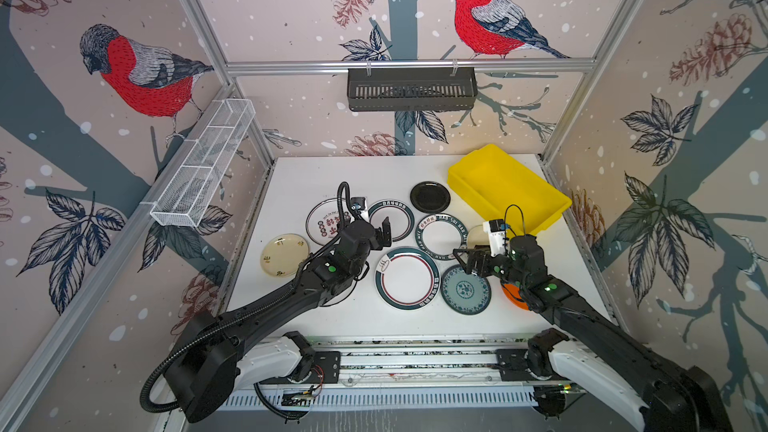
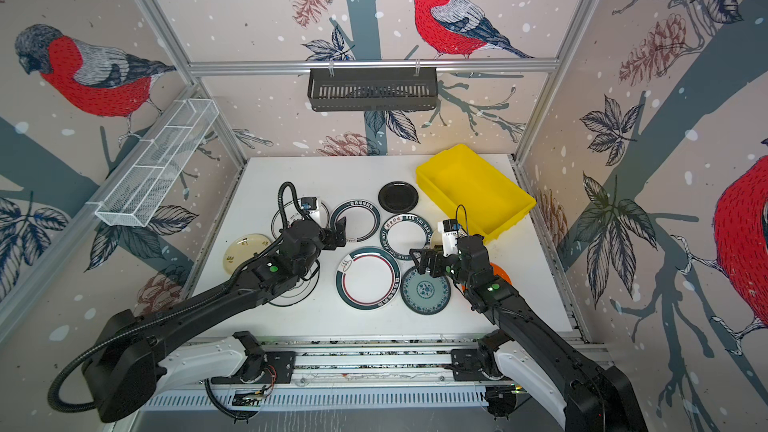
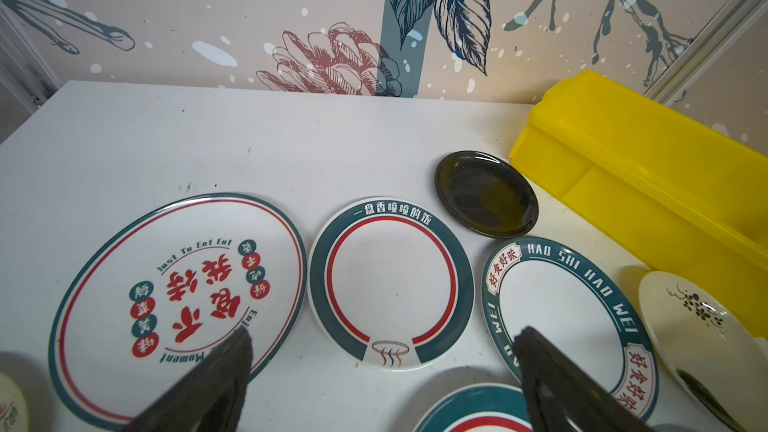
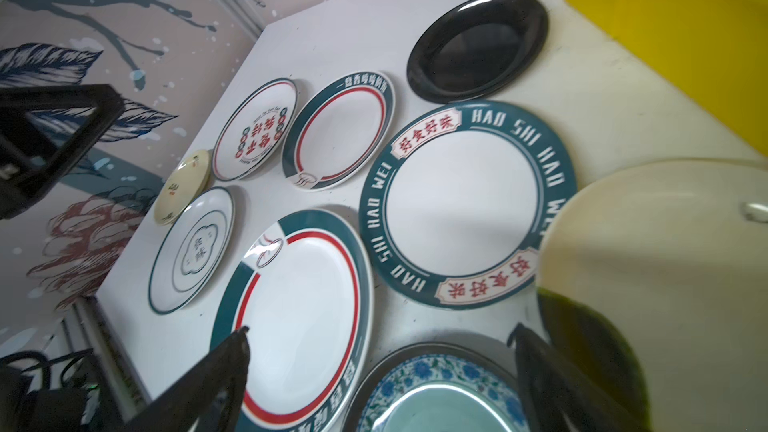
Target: Place the plates into the plastic bin on the countertop
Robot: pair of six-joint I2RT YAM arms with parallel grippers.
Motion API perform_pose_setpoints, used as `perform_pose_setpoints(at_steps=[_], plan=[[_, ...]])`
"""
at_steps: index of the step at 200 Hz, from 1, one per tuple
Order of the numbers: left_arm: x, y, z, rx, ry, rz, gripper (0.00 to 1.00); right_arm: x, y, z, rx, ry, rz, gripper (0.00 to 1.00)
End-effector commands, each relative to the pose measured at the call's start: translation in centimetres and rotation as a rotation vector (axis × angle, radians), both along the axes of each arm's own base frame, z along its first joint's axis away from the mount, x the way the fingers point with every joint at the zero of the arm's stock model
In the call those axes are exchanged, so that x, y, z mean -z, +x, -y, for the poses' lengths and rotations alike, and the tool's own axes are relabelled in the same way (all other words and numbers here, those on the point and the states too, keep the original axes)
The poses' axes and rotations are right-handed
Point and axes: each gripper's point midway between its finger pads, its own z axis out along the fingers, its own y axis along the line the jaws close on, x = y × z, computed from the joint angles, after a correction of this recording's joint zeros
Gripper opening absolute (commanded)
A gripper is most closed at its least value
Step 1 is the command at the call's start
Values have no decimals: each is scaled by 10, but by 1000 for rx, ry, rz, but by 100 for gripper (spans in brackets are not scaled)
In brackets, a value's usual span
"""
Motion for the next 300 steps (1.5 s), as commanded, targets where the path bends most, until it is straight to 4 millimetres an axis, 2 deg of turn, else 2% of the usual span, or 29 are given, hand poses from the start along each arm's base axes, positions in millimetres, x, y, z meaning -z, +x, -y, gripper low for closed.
perform_pose_setpoints(at_steps=[1, 24, 50, 85, 114, 139, 163, 190, 243, 300], plan=[[5, -3, -3, -21, -25, -12, 98, -1, -12, -18, -76, 51, -32, 95], [7, -2, -4, -30, -21, -13, 98, 15, -28, -31, -141, 23, -107, 90], [10, 0, -7, -44, 6, -19, 98, 30, -44, -43, -208, -25, -178, 90], [11, 0, -7, -46, 10, -19, 98, 43, -52, -55, -253, -67, -214, 87], [13, 0, -7, -45, 9, -21, 98, 51, -49, -62, -259, -88, -241, 77], [19, -1, -9, -51, 20, -30, 98, 58, -44, -67, -257, -97, -265, 71], [24, -2, -11, -56, 31, -40, 98, 55, -39, -71, -233, -68, -263, 67], [26, -3, -13, -61, 36, -42, 98, 48, -33, -72, -207, -36, -240, 67], [28, -3, -18, -78, 64, -38, 98, 60, -26, -68, -171, -85, -260, 66], [32, -5, -20, -83, 70, -42, 98, 68, -24, -79, -211, -84, -282, 63]])
